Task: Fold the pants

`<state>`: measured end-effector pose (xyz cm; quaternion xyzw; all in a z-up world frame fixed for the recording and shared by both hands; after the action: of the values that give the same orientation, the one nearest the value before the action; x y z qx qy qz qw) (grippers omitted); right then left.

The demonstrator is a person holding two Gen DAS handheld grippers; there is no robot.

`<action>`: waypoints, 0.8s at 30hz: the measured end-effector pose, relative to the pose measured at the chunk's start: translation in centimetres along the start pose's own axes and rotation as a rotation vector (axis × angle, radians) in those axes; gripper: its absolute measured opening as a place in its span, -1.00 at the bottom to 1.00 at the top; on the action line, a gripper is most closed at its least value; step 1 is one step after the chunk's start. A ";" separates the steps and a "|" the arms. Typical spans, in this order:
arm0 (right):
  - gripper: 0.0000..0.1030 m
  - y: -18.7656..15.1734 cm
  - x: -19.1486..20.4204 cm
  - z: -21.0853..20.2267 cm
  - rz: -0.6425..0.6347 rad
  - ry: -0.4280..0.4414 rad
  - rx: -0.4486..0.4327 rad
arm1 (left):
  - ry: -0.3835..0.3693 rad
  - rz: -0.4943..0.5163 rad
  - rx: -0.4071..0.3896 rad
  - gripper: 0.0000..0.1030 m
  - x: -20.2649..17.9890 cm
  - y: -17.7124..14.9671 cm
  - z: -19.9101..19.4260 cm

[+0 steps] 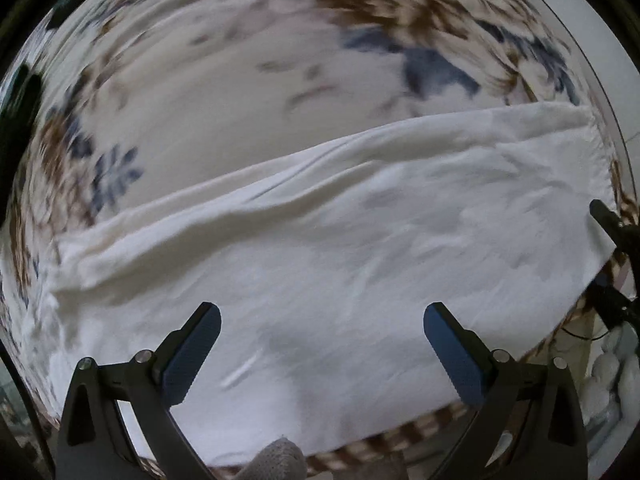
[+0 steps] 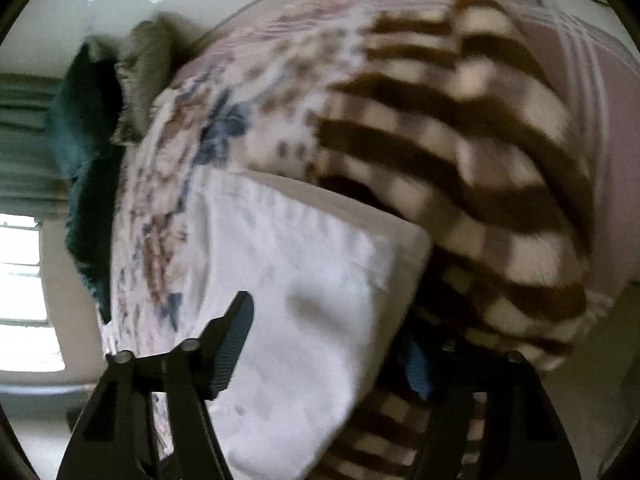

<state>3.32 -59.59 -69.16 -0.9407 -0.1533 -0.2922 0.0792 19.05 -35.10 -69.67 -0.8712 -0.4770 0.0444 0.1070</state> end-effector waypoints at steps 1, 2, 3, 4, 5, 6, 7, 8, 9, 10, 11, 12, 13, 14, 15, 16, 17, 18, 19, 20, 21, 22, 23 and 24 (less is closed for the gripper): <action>0.05 -0.1 0.7 0.1 -0.022 0.020 -0.001 | 0.008 0.002 0.005 1.00 -0.4 0.4 0.3; -0.06 -0.1 1.3 -0.1 -0.056 0.044 0.001 | 0.012 0.001 0.009 1.00 -0.7 0.7 0.6; -0.09 -0.4 1.8 -0.6 -0.078 0.056 0.002 | 0.018 0.000 0.014 1.00 -1.6 1.3 0.7; -0.12 -0.5 2.3 -0.9 -0.113 0.072 0.002 | 0.024 -0.003 0.020 1.00 -2.3 1.6 1.0; -0.17 -0.8 2.9 -1.1 -0.136 0.087 0.011 | 0.026 -0.009 0.027 1.00 -2.9 2.2 1.2; -0.17 -1.1 3.3 -1.6 -0.156 0.095 0.021 | 0.028 -0.015 0.035 1.00 -3.9 2.8 1.4; -0.17 -1.3 3.8 -1.5 -0.177 0.104 0.037 | 0.031 -0.020 0.044 1.00 -4.9 3.4 1.5; -0.17 -1.5 4.0 -1.3 -0.195 0.100 0.057 | 0.031 -0.024 0.047 1.00 -5.4 3.2 2.3; -0.17 -1.5 3.8 -0.6 -0.211 0.048 0.074 | 0.030 -0.029 0.056 1.00 -5.6 3.3 2.8; -0.17 -1.2 3.3 -0.1 -0.198 0.040 0.074 | 0.031 -0.033 0.064 1.00 -6.5 4.2 3.6; -0.17 -0.8 2.7 0.4 -0.165 0.059 0.086 | 0.031 -0.037 0.068 1.00 -6.7 4.4 3.8; -0.17 -0.5 2.1 0.9 -0.122 0.075 0.100 | 0.032 -0.041 0.074 1.00 -6.7 4.5 4.0; -0.17 0.2 1.1 1.6 -0.052 0.112 0.112 | 0.033 -0.041 0.078 1.00 -6.3 4.6 4.2; -0.17 0.6 0.9 2.0 -0.012 0.149 0.114 | 0.033 -0.040 0.081 1.00 -5.8 4.6 4.6; -0.17 0.9 0.5 1.8 0.019 0.179 0.109 | 0.029 -0.042 0.084 1.00 -6.0 4.8 4.8; -0.14 1.4 0.6 1.8 0.053 0.232 0.100 | 0.027 -0.043 0.086 1.00 -6.2 5.1 4.8; -0.13 1.8 1.0 1.6 0.061 0.271 0.091 | 0.022 -0.044 0.089 1.00 -5.5 4.9 5.1; -0.13 2.1 1.4 1.4 0.061 0.305 0.076 | 0.015 -0.047 0.091 1.00 -5.6 5.0 5.3; -0.13 2.4 1.8 1.3 0.059 0.333 0.068 | 0.011 -0.049 0.092 1.00 -5.4 4.8 5.4; -0.13 2.7 2.2 1.5 0.057 0.354 0.068 | 0.006 -0.051 0.093 1.00 -5.4 4.9 5.6; -0.13 2.7 2.2 1.8 0.054 0.359 0.080 | 0.000 -0.054 0.094 1.00 -5.6 5.1 5.9; -0.13 2.8 2.3 2.9 0.046 0.353 0.100 | -0.004 -0.056 0.095 1.00 -5.6 5.3 6.3; -0.13 2.8 2.2 3.6 0.042 0.344 0.112 | -0.011 -0.059 0.097 1.00 -5.7 5.4 6.6; -0.13 2.8 2.2 4.2 0.041 0.339 0.120 | -0.015 -0.060 0.098 1.00 -5.9 5.6 6.7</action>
<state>8.18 -60.68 -71.53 -0.8746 -0.1355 -0.4350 0.1657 19.21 -42.02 -77.63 -0.8499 -0.5009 0.0709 0.1473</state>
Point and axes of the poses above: each gripper's, at about its wrist camera, not at the fingertips, and z roughly the way its jaws point, x to its left, y to its top, the point moved 9 cm from there along z, roughly the way its jaws point, and after that the axes turned 9 degrees about x, right-handed, at the moved point
